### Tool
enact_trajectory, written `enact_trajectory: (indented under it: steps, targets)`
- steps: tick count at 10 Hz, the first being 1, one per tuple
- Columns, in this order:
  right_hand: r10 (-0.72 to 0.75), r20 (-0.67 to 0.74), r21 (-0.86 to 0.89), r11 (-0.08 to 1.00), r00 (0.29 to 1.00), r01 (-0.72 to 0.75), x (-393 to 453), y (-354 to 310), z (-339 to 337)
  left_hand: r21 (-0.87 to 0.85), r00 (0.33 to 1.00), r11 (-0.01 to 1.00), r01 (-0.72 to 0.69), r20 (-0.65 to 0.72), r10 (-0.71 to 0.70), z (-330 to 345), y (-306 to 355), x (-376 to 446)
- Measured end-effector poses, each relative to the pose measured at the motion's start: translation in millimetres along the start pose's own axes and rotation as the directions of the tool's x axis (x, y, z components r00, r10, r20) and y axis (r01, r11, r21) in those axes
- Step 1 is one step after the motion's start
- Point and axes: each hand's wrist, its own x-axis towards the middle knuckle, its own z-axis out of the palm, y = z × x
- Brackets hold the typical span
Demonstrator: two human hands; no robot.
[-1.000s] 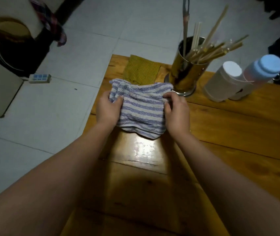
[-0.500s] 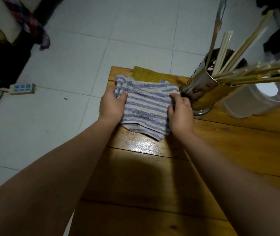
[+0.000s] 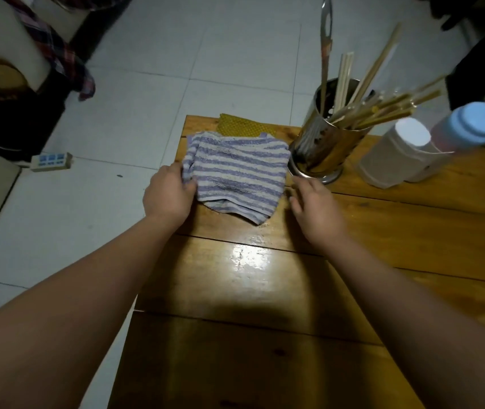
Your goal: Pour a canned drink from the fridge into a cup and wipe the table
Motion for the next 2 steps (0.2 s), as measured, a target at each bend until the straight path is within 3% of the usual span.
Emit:
enact_trajectory:
  steps: [2]
  targets:
    - [-0.074, 0.029, -0.188, 0.979, 0.997, 0.078, -76.2, 19.8, -57.4, 0.146, 0.998, 0.987, -0.067, -0.005, 0.069, -36.7, 33.9, -72.8]
